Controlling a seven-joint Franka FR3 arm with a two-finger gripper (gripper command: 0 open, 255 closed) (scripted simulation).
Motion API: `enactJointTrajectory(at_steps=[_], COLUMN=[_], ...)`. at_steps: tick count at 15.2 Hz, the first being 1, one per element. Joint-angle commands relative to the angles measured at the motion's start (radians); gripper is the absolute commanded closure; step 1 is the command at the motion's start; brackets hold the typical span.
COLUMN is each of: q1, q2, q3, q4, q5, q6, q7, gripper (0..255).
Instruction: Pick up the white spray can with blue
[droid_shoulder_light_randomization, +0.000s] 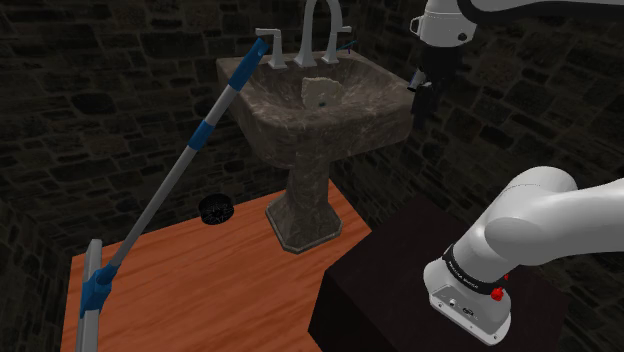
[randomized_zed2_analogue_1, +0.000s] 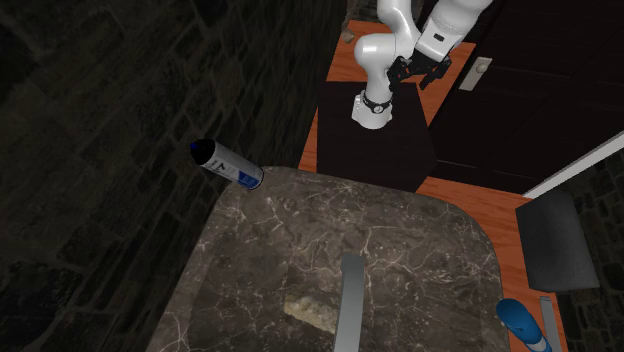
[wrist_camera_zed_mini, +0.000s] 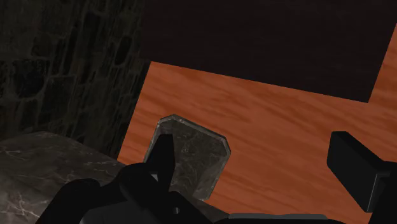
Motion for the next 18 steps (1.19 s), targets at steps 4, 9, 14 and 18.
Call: enactJointTrajectory(at_steps=[4, 9, 14, 18], q1=[-0.006, -0.013, -0.009, 0.008], q2=[-0.016, -0.004, 0.053, 0.127], q3=[-0.077, -0.206, -0.335, -0.438], q4=[-0.002, 0.024, 0.086, 0.162], q5=[-0.076, -0.2, -0.307, -0.37], q6=[-0.004, 0.01, 0.047, 0.089], q7=[-0.132, -0.352, -0.568, -0.738], gripper=[0, 0, 0, 0])
